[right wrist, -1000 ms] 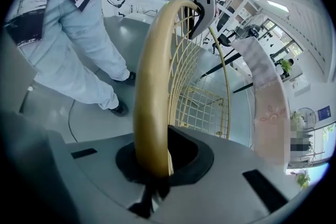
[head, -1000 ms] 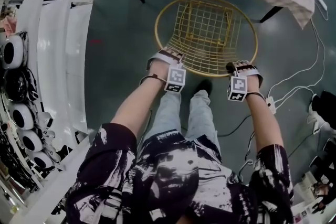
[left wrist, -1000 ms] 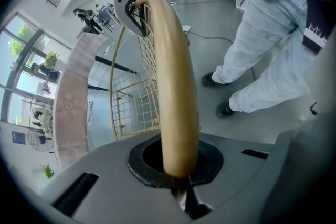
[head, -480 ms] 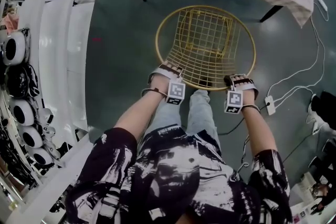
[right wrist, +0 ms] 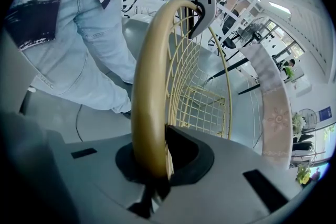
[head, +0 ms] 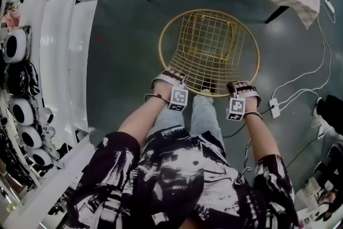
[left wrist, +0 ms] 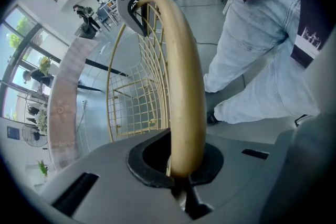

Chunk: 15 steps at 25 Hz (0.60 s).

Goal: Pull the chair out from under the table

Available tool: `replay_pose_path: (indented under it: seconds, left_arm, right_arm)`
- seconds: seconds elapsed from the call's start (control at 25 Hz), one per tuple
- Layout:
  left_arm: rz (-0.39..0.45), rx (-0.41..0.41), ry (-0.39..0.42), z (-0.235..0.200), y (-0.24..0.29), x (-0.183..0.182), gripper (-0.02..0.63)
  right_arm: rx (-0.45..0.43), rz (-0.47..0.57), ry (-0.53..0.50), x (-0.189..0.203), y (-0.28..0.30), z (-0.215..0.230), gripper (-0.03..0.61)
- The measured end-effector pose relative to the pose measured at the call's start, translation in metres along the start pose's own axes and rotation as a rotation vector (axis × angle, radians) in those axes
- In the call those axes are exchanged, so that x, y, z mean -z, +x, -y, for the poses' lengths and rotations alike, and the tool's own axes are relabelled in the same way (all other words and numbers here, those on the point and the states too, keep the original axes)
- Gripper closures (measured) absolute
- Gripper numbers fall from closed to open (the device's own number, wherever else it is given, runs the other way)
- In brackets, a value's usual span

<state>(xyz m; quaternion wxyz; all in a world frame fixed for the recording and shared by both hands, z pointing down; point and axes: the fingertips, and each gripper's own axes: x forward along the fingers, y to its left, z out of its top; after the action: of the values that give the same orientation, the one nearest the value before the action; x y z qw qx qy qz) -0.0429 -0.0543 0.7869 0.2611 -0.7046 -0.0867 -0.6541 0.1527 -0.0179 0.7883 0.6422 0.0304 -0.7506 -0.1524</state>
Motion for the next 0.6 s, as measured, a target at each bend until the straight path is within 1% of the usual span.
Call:
replay_pose_path:
  seconds: [0.6]
  left_arm:
    - [-0.010, 0.006, -0.014, 0.016, -0.004, -0.009, 0.614]
  right_arm:
    - [0.003, 0.003, -0.010, -0.001, -0.003, -0.018, 0.568]
